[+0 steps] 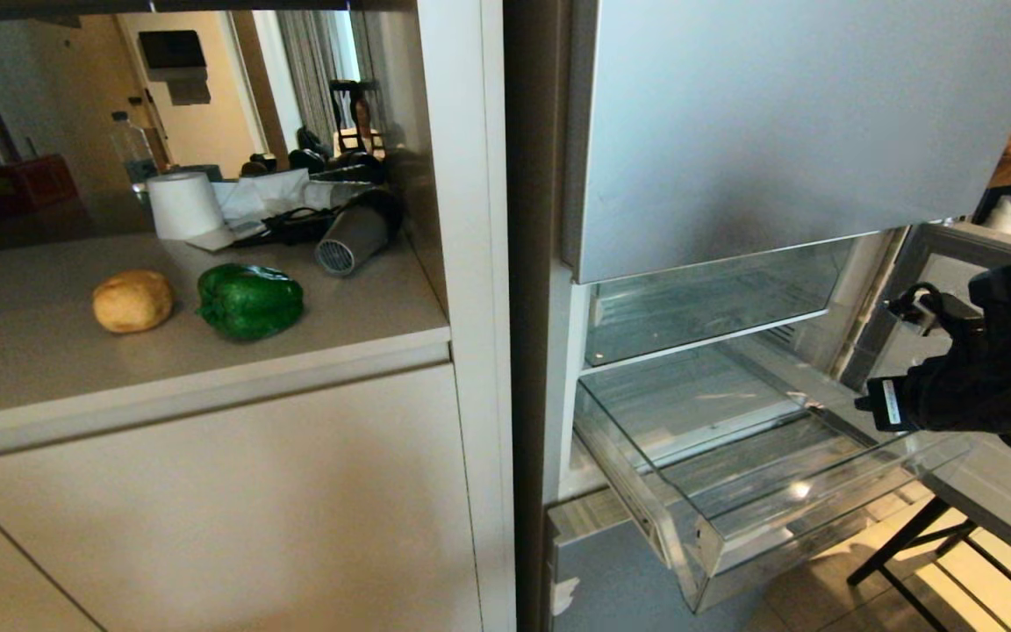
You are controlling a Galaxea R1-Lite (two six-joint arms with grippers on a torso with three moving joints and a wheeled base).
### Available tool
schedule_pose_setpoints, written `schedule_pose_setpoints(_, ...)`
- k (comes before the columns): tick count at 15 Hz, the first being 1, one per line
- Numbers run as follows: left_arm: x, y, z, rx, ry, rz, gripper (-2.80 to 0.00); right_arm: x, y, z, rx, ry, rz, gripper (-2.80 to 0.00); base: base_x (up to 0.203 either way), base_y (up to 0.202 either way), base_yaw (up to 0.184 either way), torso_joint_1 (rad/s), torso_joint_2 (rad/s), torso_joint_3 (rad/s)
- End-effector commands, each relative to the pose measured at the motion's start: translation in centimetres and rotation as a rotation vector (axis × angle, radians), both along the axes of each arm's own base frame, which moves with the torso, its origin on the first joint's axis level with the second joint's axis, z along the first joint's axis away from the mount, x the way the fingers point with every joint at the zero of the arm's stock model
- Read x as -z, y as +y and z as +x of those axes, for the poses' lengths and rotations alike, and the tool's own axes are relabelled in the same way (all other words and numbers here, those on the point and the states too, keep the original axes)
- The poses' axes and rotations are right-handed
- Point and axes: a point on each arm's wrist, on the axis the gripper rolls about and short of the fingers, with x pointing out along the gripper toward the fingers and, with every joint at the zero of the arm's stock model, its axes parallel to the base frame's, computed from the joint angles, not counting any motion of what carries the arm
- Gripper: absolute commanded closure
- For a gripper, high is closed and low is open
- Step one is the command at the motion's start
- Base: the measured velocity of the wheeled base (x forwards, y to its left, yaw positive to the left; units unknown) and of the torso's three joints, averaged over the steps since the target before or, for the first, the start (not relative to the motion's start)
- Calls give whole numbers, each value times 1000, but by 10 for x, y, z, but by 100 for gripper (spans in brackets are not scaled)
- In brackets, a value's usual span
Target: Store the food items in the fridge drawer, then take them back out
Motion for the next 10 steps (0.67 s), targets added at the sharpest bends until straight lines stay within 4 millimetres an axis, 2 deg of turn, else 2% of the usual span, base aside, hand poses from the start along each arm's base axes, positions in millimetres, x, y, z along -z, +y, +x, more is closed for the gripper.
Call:
schedule_pose_setpoints(1,1,0,0,0,3,0,0,-13,3,-16,-22,-44,11,0,0,0,0,0,0,0)
schedule_pose_setpoints(3,1,0,0,0,3,0,0,-26,7,-44,-41,-92,21,0,0,0,0,0,0,0)
schedule_pose_setpoints(5,1,0,0,0,3,0,0,-40,13,-91,-52,-189,15,0,0,0,0,0,0,0)
schedule_pose_setpoints(8,1,0,0,0,3,0,0,-30,26,-164,-82,-355,8,0,0,0,0,0,0,0)
schedule_pose_setpoints(10,1,0,0,0,3,0,0,-23,34,-213,-108,-536,31,0,0,0,0,0,0,0)
